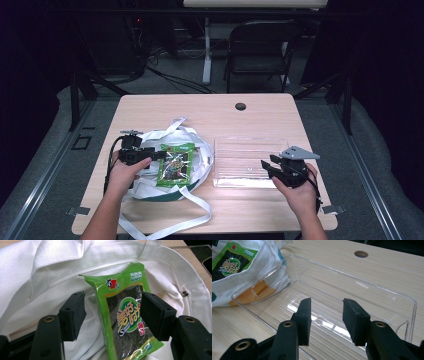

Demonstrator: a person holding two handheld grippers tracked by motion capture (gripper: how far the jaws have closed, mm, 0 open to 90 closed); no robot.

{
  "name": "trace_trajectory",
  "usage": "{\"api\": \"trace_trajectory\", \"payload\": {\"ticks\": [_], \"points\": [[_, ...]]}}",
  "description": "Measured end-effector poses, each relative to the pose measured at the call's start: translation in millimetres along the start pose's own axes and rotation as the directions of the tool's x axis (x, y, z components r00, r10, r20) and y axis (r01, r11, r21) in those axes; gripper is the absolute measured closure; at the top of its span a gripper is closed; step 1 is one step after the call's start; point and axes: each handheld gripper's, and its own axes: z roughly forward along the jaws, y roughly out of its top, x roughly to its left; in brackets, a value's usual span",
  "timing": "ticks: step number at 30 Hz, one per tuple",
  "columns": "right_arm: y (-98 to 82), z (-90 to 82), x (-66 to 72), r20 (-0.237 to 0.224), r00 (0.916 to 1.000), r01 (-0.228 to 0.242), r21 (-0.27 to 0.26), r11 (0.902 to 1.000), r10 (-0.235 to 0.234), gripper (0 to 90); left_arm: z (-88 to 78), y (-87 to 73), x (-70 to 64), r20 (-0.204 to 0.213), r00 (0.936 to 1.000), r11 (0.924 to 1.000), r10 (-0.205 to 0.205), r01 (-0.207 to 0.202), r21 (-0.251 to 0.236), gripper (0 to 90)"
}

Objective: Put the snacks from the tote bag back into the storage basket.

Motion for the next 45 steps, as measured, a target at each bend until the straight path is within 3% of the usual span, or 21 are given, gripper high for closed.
{"api": "trace_trajectory", "payload": {"ticks": [28,45], "points": [[-3.8,-2.4,3.4,0.008,0.9999,0.008,0.005,1.0,-0.008,58.6,34.0,-3.6,0.2,0.033,0.9989,0.9945,-0.034,0.031,0.1,32.1],[-4.8,-3.7,4.0,0.01,0.9999,0.009,-0.001,1.0,-0.009,58.6,42.4,-5.1,1.8,0.058,0.9972,0.9922,-0.047,0.04,0.118,32.4]]}}
